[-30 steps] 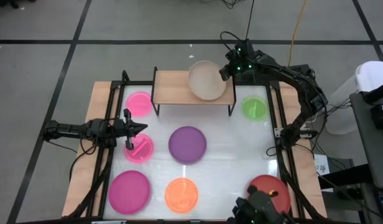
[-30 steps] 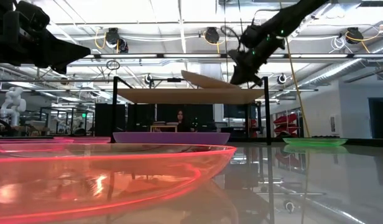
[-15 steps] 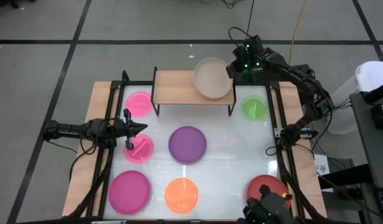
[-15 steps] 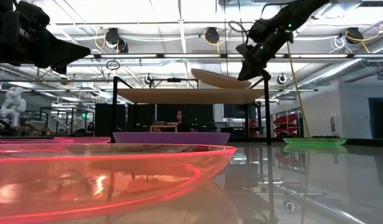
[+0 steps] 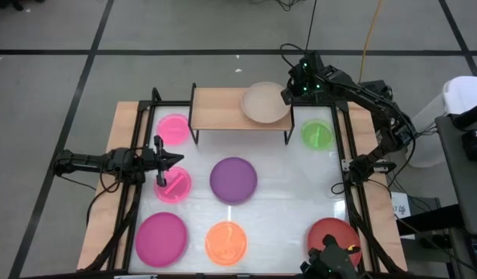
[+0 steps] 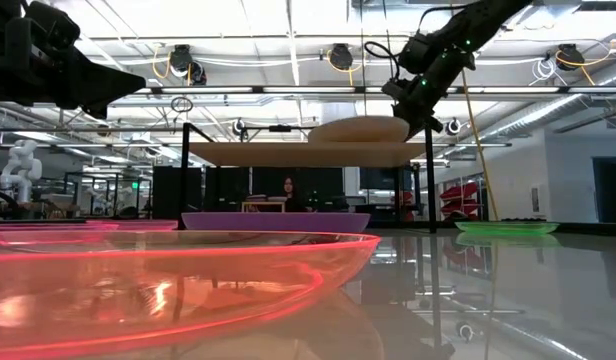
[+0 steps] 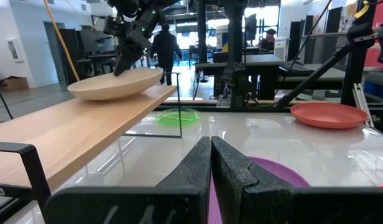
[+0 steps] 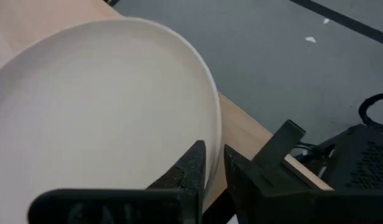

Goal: Place and stack plates onto a shelf
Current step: Put the brown plate on the shelf, then stack the violet plate on top of the brown plate on the shelf

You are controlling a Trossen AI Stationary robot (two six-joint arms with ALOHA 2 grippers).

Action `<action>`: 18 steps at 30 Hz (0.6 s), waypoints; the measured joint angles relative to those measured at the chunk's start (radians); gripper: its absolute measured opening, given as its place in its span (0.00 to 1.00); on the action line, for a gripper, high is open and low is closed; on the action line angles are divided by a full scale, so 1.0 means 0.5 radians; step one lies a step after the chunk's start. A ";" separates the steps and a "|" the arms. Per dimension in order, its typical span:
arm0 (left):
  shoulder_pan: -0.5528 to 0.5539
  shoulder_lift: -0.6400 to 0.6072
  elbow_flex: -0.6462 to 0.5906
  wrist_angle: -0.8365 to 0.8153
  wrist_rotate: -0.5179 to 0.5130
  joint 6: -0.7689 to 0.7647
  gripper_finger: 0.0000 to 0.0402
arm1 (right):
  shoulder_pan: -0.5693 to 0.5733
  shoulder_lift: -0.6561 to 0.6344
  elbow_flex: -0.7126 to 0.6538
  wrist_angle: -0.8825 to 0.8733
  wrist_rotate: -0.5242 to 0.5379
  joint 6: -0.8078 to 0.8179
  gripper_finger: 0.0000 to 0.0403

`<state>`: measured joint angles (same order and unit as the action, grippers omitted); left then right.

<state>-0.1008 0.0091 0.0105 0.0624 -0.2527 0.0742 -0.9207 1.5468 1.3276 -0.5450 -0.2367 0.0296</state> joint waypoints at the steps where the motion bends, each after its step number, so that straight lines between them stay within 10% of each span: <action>1: 0.000 0.000 0.000 0.000 0.000 0.000 0.05 | 0.000 0.001 -0.009 0.012 0.000 -0.002 0.14; 12: 0.001 0.000 0.000 0.000 0.000 0.000 0.05 | -0.001 -0.007 -0.011 0.037 -0.010 -0.047 0.23; 18: 0.000 0.000 0.000 0.000 0.000 0.000 0.05 | 0.032 -0.272 -0.011 0.042 -0.344 -0.039 0.25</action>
<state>-0.1008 0.0092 0.0105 0.0624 -0.2527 0.0742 -0.9046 1.4109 1.3220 -0.5238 -0.4088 0.0102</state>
